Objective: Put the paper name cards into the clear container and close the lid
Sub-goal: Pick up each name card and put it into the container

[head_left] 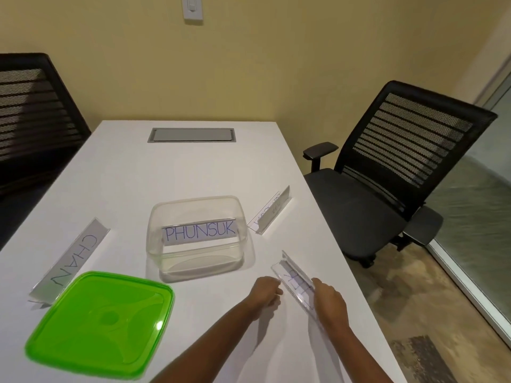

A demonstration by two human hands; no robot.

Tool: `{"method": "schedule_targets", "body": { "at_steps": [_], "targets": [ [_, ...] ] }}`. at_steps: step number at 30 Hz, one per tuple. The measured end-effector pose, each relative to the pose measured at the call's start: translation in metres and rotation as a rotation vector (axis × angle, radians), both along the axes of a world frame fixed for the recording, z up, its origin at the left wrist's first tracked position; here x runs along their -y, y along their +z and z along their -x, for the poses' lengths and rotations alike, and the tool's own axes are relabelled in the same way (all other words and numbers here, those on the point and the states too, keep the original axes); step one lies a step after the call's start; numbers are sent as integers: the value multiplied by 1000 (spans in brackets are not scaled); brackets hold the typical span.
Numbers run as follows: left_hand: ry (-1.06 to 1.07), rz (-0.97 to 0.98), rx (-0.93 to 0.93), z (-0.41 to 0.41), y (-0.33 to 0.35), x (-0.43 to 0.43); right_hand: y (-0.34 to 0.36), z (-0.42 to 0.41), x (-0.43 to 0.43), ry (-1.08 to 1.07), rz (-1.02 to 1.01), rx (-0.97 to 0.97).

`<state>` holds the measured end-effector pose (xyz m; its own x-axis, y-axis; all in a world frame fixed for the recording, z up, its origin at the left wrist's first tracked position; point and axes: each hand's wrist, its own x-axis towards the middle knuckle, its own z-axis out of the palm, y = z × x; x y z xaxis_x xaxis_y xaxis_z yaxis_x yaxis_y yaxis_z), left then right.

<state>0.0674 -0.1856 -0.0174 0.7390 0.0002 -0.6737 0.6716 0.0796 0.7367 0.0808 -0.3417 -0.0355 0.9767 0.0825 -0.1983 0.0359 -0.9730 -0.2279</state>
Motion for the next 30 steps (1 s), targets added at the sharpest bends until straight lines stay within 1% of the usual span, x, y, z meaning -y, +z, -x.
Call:
{"method": "schedule_targets", "body": {
  "at_steps": [4, 7, 8, 11, 13, 15, 19, 21, 23, 25, 27, 30],
  "targets": [
    [168, 134, -1, -4, 8, -20, 4, 5, 6, 98, -40, 122],
    [245, 199, 31, -5, 13, -32, 14, 8, 8, 213, -95, 268],
    [258, 214, 42, -6, 15, -35, 16, 9, 10, 262, -91, 324],
    [286, 269, 58, -6, 25, -39, 24, 11, 7, 386, 16, 483],
    [292, 257, 56, -5, 30, -41, 27, 12, 3, 432, 0, 513],
    [308, 206, 53, -5, 32, -44, 24, 12, -1, 433, -31, 520],
    [337, 118, 100, -3, 38, -51, 32, 12, -8, 454, -102, 579],
    [323, 92, 119, -2, 42, -56, 43, 12, -7, 410, -117, 472],
    [315, 67, 145, -3, 45, -61, 42, 11, -6, 330, -217, 470],
    [324, 49, 176, -5, 46, -67, 44, 7, -4, 175, -353, 388],
    [334, 42, 198, -5, 48, -73, 44, 1, -2, 15, -475, 363],
    [356, 41, 215, -6, 51, -79, 51, -7, -5, -255, -711, 326]
  ]
}}
